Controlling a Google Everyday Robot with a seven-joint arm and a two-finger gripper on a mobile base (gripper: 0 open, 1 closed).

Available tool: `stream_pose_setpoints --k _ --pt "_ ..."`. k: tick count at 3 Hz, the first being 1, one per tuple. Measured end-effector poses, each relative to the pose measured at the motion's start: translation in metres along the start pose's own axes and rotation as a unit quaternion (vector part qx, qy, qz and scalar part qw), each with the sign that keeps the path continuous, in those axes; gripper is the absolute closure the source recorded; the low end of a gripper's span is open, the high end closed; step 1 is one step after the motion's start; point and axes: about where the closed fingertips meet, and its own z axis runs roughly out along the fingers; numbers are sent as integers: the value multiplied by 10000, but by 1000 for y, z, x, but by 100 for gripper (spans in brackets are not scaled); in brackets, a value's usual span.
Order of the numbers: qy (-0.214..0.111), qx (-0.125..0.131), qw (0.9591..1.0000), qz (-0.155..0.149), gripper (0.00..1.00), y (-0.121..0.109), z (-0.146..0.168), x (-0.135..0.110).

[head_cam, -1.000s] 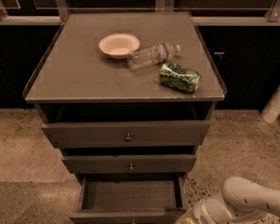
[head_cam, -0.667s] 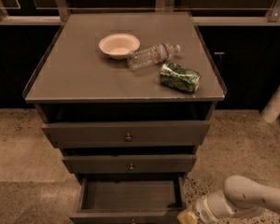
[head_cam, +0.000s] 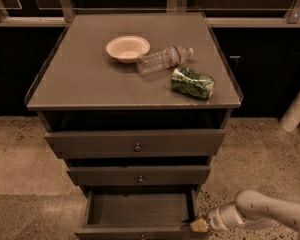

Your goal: Close bottom drawer

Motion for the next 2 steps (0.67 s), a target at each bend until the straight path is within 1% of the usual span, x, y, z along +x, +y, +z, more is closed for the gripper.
stream_pose_setpoints --k 1,2 --pt "184 -251 9988 384 100 -21 32 9" --pt "181 -283 9986 402 100 -23 37 11"
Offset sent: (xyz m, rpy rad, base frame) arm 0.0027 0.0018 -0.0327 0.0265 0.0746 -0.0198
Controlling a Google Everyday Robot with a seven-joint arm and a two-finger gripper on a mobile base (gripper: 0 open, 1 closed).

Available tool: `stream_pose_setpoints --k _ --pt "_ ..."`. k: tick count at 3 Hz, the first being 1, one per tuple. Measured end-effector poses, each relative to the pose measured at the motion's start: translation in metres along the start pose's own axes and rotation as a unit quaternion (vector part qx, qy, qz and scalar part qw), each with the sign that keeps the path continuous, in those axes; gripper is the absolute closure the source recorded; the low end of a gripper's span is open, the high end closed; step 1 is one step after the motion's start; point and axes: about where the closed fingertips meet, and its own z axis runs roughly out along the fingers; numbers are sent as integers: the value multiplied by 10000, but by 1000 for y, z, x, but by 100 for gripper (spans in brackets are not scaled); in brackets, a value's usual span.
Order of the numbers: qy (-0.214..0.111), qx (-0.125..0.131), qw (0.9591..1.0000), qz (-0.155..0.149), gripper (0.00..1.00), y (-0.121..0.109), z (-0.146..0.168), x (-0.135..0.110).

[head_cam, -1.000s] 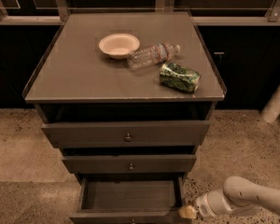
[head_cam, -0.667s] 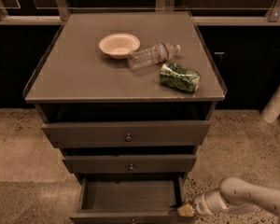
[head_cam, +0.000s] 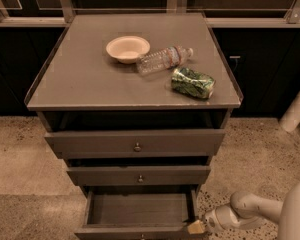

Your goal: Close bottom drawer

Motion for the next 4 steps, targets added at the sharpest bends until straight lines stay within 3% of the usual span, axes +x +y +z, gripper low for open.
stream_pose_setpoints --k 1,2,3,4 --pt "41 -174 9992 354 100 -12 16 15" --pt "-33 -431 9965 716 100 -33 53 34" --pt "-94 -470 9957 792 100 -40 65 35" --pt "-413 -424 9952 776 100 -46 71 17"
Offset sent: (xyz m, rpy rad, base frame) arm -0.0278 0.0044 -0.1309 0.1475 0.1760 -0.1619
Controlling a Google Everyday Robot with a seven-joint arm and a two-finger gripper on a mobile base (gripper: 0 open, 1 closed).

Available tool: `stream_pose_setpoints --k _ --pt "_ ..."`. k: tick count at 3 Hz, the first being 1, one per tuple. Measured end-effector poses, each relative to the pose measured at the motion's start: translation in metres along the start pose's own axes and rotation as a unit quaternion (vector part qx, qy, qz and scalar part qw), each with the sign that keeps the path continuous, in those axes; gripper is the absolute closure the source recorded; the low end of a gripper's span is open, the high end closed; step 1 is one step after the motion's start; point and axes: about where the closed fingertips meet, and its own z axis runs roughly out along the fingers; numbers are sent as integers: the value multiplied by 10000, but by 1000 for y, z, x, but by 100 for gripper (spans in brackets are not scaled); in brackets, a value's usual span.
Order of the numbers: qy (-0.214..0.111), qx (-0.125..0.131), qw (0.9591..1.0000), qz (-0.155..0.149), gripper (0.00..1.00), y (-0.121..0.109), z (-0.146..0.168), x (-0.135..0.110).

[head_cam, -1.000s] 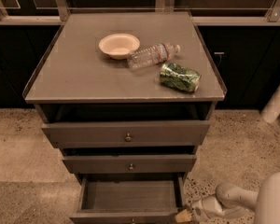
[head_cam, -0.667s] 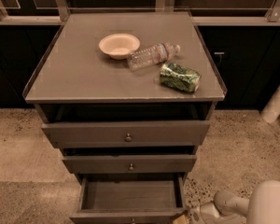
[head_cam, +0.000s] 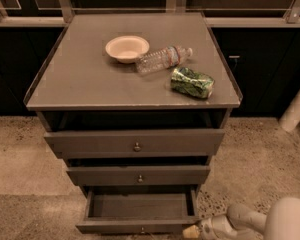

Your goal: Close bottom drawer

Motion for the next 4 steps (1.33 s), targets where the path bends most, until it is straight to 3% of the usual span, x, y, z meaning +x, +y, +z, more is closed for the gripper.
stream_pose_setpoints --k 1,2,3,4 --pt "-145 11 9997 -171 100 3 0 -11" --pt "-429 67 9975 -551 100 12 -3 -30" --pt "-674 347 9901 -1177 100 27 -4 -59" --pt "-674 347 9901 -1177 100 27 -4 -59"
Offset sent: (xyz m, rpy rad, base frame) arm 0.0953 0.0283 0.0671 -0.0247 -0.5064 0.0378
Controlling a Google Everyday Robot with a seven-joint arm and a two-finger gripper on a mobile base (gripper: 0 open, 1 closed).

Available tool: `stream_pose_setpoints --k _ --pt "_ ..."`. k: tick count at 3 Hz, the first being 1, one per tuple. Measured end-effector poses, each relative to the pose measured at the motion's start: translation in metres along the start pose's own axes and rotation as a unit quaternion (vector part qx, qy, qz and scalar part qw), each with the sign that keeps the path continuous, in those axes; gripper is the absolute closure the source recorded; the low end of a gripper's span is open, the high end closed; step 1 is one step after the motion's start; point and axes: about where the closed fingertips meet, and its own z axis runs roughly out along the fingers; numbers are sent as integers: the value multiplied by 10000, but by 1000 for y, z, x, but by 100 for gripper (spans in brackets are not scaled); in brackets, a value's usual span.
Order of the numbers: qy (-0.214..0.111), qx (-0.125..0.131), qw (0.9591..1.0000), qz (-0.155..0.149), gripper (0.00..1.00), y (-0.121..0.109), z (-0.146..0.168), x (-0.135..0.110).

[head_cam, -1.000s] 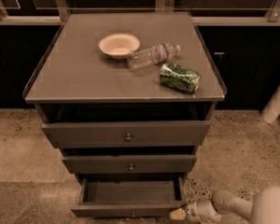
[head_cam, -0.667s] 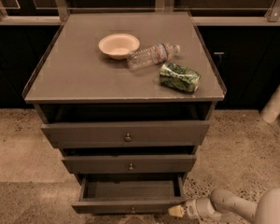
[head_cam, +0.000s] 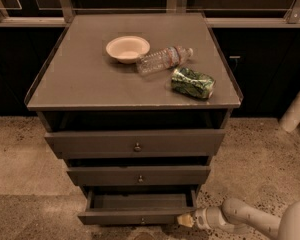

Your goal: Close bottom drawer

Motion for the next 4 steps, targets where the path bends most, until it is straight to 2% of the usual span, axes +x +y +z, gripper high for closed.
stream_pose_setpoints --k 2,4 --pt "263 30 9995 197 100 -20 26 21" --pt "69 148 9999 2 100 -32 42 7"
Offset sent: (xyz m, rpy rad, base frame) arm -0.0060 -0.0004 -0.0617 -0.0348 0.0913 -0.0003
